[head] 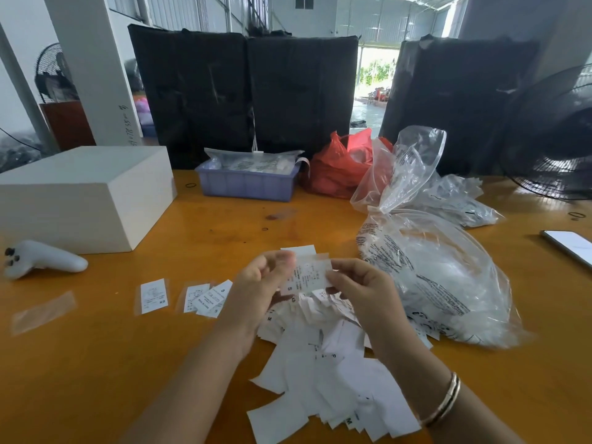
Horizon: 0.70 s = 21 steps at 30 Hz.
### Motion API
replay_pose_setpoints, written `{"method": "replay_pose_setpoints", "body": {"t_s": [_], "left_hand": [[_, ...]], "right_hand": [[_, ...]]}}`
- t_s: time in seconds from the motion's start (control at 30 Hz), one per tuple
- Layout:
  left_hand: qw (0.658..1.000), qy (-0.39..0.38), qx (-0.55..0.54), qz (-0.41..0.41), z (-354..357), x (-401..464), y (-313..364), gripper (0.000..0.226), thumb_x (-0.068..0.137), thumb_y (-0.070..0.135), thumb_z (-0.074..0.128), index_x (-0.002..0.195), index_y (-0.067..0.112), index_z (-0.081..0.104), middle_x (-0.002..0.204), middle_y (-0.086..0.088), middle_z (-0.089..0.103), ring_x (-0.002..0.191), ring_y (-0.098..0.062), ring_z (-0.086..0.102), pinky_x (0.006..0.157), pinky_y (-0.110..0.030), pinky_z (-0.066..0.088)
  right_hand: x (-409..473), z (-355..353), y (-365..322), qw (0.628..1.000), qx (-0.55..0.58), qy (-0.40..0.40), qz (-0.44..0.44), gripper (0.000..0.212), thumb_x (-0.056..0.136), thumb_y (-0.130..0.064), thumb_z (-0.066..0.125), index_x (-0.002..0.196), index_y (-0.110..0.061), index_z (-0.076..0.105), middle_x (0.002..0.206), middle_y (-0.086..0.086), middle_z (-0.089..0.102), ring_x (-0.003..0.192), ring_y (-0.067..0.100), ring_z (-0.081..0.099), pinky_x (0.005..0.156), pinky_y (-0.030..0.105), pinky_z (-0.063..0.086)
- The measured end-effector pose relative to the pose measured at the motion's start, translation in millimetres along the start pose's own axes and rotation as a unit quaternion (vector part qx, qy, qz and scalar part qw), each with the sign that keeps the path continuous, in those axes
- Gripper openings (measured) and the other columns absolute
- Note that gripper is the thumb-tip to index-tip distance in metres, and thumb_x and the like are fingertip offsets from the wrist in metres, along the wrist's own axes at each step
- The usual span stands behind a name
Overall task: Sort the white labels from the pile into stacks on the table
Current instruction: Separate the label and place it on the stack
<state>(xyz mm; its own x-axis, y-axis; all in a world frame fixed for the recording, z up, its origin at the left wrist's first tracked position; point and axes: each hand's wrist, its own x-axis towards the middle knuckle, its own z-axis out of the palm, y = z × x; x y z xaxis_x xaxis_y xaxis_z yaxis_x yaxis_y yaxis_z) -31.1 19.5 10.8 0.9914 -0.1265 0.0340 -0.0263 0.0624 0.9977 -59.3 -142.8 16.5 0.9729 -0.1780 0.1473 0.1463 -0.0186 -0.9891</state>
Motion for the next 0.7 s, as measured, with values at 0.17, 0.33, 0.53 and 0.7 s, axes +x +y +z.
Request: {"method": "replay_pose_setpoints", "body": {"t_s": [0.17, 0.33, 0.53, 0.7], "left_hand": [[0.997, 0.005, 0.071, 0.036, -10, 4, 0, 0.023, 0.088, 0.016, 0.065, 0.101, 0.035, 0.064, 0.084, 0.008, 0.070, 0.087, -0.014, 0.069, 0.073, -0.029, 0.056], [0.967, 0.199, 0.150, 0.050, -42, 17, 5, 0.022, 0.092, 0.016, 0.055, 0.108, 0.030, 0.058, 0.091, 0.003, 0.064, 0.068, -0.011, 0.059, 0.046, -0.020, 0.044], [0.852, 0.193, 0.479, -0.081, -74, 20, 0, 0.034, 0.095, 0.024, 0.053, 0.128, 0.022, 0.043, 0.101, -0.001, 0.061, 0.083, -0.019, 0.059, 0.079, -0.038, 0.048], [0.764, 0.190, 0.604, -0.126, -79, 18, -5, 0.046, 0.092, 0.023, 0.056, 0.135, 0.022, 0.039, 0.123, -0.005, 0.057, 0.114, -0.026, 0.051, 0.097, -0.044, 0.043]], "right_hand": [[0, 2, 3, 0.999, -0.036, -0.011, -0.005, 0.015, 0.087, -0.011, 0.066, 0.094, -0.024, 0.070, 0.076, 0.000, 0.072, 0.065, 0.005, 0.066, 0.063, 0.017, 0.053], [5, -16, -9, 0.983, -0.103, 0.105, -0.107, 0.018, 0.091, -0.010, 0.059, 0.094, -0.026, 0.066, 0.079, 0.001, 0.067, 0.063, 0.015, 0.058, 0.058, 0.022, 0.050], [16, -64, -27, 0.864, -0.336, 0.250, -0.280, 0.018, 0.089, -0.001, 0.058, 0.100, -0.010, 0.069, 0.090, 0.000, 0.067, 0.071, 0.002, 0.057, 0.067, 0.009, 0.048], [21, -104, -17, 0.792, -0.575, 0.203, -0.025, 0.026, 0.096, -0.019, 0.051, 0.118, -0.020, 0.064, 0.124, 0.007, 0.063, 0.118, 0.030, 0.053, 0.106, 0.044, 0.032]]}}
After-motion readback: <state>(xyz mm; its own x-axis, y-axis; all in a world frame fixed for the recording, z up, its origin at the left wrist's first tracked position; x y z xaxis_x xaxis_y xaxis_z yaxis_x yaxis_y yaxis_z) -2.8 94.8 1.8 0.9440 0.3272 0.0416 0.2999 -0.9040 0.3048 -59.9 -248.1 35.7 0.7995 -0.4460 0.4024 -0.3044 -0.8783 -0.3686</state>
